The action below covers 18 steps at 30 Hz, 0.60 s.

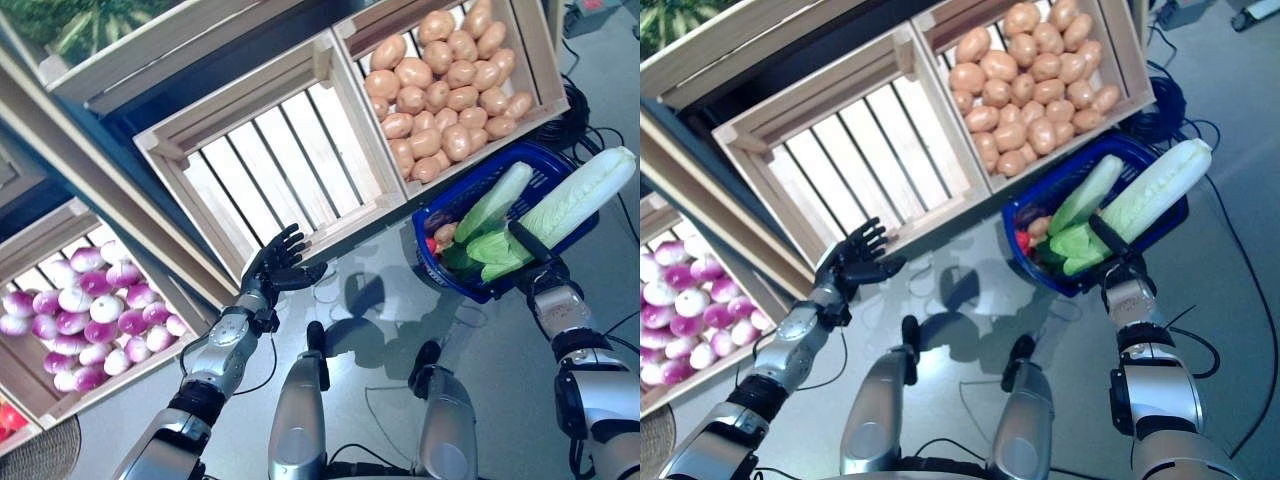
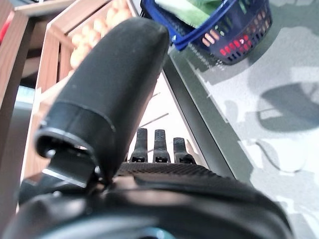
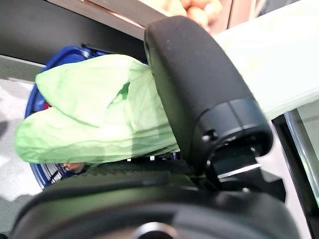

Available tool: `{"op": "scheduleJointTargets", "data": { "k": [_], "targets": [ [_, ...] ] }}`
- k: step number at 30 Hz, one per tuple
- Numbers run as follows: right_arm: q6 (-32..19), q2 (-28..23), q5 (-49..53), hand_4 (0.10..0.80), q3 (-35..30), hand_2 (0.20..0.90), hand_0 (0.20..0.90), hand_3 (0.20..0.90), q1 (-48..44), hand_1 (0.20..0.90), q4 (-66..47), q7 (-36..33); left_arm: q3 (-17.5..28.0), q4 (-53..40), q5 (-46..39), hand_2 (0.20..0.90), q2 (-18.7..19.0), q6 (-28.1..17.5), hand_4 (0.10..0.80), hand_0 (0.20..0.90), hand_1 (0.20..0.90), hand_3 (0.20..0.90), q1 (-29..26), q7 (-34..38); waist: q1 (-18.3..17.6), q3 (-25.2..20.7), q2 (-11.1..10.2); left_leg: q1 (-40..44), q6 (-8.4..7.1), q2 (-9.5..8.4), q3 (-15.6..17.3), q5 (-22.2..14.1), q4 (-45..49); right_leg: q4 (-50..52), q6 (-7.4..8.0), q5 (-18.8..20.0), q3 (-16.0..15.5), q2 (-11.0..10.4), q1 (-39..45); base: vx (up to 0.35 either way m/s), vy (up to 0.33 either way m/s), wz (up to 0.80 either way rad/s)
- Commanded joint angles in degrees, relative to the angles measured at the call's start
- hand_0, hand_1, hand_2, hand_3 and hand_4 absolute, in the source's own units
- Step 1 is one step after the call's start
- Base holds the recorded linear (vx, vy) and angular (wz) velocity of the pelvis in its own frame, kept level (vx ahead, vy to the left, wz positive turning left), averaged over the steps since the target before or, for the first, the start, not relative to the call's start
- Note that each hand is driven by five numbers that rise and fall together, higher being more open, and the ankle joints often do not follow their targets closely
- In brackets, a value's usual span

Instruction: Put vegetables into the basket

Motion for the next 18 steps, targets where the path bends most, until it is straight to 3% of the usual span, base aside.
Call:
{"op": "scheduleJointTargets", "data": {
  "k": [1, 7, 8, 18],
  "targets": [
    [-4.25, -7.72, 1.65, 0.4, 1.22, 0.3, 0.3, 0.3, -3.9, 0.3, -1.54, 4.45, 1.13, -6.76, -5.67, 0.9, 1.77, -7.64, 0.8, 0.9, 0.9, 0.9, -2.28, -2.08, -0.47, -0.6, -0.57, -1.88, -0.79, 2.59, -2.84, -10.82, 12.24, 11.21, -2.64, -4.12, 0.52, -2.4, -2.19, -0.077, 0.02, -0.01],
    [-5.59, -9.96, 0.82, 0.4, 1.49, 0.3, 0.3, 0.3, -8.2, 0.3, 1.83, 4.27, -0.33, -6.25, -7.99, 0.9, 2.51, -8.01, 0.8, 0.9, 0.9, 0.9, -2.17, -3.37, -0.16, 0.0, 0.36, -7.19, 0.25, 2.76, -4.8, -15.46, 21.53, 19.64, -3.37, -7.57, 2.52, -3.8, -8.31, -0.02, 0.002, 0.01],
    [-5.9, -10.51, 0.76, 0.8, 1.77, 0.9, 0.9, 0.9, -8.97, 0.9, 2.1, 3.61, -0.94, -6.37, -8.71, 0.9, 2.84, -8.38, 0.8, 0.9, 0.9, 0.9, -2.17, -3.52, -0.21, 0.01, 0.55, -8.06, 0.47, 2.81, -4.96, -15.95, 22.72, 20.87, -3.5, -7.93, 2.77, -3.85, -9.47, -0.016, -0.019, 0.04],
    [-8.73, -10.83, 1.59, 0.8, 2.05, 0.9, 0.9, 0.9, -11.17, 0.9, 0.72, 3.86, -1.63, -6.91, -10.99, 0.9, 4.15, -9.79, 0.8, 0.9, 0.9, 0.9, -2.38, -4.67, -0.54, -0.02, 0.83, -8.88, 0.21, 3.68, -5.2, -16.6, 24.8, 22.82, -3.29, -8.74, 3.32, -3.83, -10.7, -0.008, -0.004, 0.0]
  ]
}}
